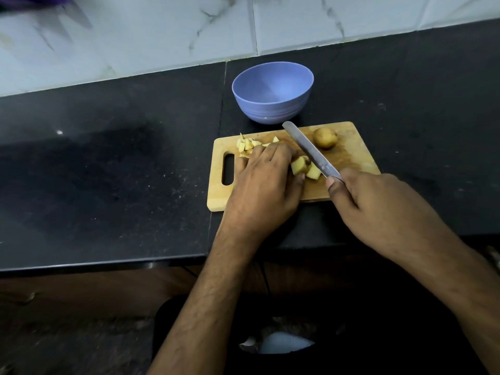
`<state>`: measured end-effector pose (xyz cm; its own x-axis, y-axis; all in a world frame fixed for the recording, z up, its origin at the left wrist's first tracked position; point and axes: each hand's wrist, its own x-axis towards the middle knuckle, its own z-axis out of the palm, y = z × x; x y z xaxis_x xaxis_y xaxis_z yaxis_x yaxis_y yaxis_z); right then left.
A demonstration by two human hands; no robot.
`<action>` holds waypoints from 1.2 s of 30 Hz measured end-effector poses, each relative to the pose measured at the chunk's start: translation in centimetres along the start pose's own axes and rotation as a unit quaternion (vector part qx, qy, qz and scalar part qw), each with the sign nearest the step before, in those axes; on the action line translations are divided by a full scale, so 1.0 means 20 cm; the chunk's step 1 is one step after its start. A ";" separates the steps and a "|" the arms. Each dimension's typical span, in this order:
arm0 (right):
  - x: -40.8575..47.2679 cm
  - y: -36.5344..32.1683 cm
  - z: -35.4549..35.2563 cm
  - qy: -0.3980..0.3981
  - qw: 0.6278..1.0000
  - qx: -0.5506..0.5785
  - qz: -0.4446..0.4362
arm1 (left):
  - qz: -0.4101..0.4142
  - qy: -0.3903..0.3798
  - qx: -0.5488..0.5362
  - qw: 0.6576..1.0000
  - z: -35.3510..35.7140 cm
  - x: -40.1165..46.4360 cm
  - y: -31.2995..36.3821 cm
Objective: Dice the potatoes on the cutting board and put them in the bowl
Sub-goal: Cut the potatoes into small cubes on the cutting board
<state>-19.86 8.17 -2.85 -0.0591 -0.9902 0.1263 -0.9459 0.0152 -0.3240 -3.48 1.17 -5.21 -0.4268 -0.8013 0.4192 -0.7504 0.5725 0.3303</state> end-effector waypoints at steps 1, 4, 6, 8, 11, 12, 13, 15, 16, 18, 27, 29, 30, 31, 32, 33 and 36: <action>0.00 0.00 0.00 -0.003 1.000 -0.002 -0.001 | -0.007 -0.001 -0.018 1.000 0.00 0.00 0.00; 0.00 0.00 -0.01 -0.009 1.000 -0.008 -0.001 | -0.029 0.003 -0.061 0.998 -0.01 0.00 -0.01; 0.00 -0.01 -0.01 -0.004 1.000 -0.009 0.000 | -0.036 0.017 -0.070 0.997 -0.02 0.00 -0.02; 0.00 -0.01 -0.01 -0.001 1.000 -0.010 0.001 | -0.047 0.031 -0.082 0.995 -0.02 -0.01 -0.03; -0.01 -0.01 -0.01 0.000 1.000 -0.014 -0.002 | -0.057 0.028 -0.087 0.994 -0.02 -0.01 -0.04; -0.01 -0.01 -0.01 0.004 1.000 -0.014 -0.003 | -0.058 0.030 -0.082 0.995 -0.02 -0.01 -0.04; -0.01 -0.01 -0.01 0.006 1.000 -0.016 -0.003 | -0.058 0.034 -0.076 0.995 -0.02 -0.01 -0.04; 0.00 -0.01 0.00 0.005 1.000 -0.019 0.002 | -0.061 0.044 -0.070 0.995 -0.02 -0.01 -0.03; 0.00 -0.01 0.00 0.005 1.000 -0.021 0.002 | -0.064 0.051 -0.068 0.994 -0.03 -0.01 -0.03; 0.00 -0.01 0.00 0.005 1.000 -0.024 0.002 | -0.073 0.065 -0.068 0.993 -0.03 -0.01 -0.04; -0.01 -0.02 0.00 0.004 0.999 -0.052 0.003 | -0.101 0.065 -0.077 0.990 -0.06 -0.08 -0.05; -0.01 -0.02 0.01 0.008 0.998 -0.065 0.003 | -0.106 0.044 -0.070 0.991 -0.06 -0.08 -0.05; -0.01 -0.02 0.01 0.011 0.997 -0.071 0.002 | -0.108 0.038 -0.068 0.991 -0.06 -0.09 -0.05; -0.02 -0.02 0.02 0.011 0.997 -0.075 0.001 | -0.110 0.036 -0.066 0.991 -0.07 -0.09 -0.05; -0.02 -0.02 0.02 0.008 0.997 -0.079 -0.001 | -0.113 0.036 -0.065 0.991 -0.07 -0.09 -0.05; -0.02 -0.02 0.03 0.004 0.997 -0.081 -0.004 | -0.118 0.037 -0.065 0.990 -0.07 -0.09 -0.05; -0.03 -0.03 0.03 -0.005 0.997 -0.079 -0.008 | -0.143 0.045 -0.063 0.987 -0.06 -0.09 -0.05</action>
<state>-18.99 8.58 -3.29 -0.0412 -0.9918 0.1214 -0.9853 0.0202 -0.1698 -1.37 2.22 -5.20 -0.1556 -0.9179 0.3649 -0.7630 0.3463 0.5458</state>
